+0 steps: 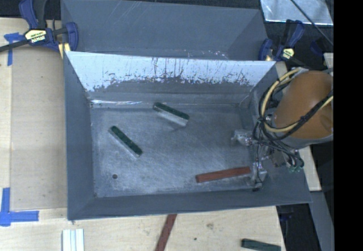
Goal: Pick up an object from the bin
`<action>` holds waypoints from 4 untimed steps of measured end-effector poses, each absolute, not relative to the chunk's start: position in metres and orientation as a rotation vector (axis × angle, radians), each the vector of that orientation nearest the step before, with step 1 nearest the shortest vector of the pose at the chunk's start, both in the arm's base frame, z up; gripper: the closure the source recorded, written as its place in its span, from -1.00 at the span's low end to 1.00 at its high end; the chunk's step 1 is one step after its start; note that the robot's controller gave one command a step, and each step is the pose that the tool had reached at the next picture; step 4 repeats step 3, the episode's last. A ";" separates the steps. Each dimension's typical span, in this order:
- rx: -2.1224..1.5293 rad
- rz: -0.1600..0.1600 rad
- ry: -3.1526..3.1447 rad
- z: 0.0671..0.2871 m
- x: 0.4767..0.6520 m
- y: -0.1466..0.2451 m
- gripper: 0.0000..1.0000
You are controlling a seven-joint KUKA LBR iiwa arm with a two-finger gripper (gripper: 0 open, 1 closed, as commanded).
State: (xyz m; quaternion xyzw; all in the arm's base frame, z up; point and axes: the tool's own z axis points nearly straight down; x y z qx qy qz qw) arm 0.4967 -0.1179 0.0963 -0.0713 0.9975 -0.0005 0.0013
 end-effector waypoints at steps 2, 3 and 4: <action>-0.866 0.000 3.017 0.070 0.488 -0.054 1.00; -0.902 -0.005 3.001 0.236 0.507 -0.064 1.00; -0.902 -0.005 3.001 0.236 0.507 -0.064 1.00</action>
Offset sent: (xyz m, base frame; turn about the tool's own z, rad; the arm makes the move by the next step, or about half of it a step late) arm 0.0000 0.0000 0.0000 0.0000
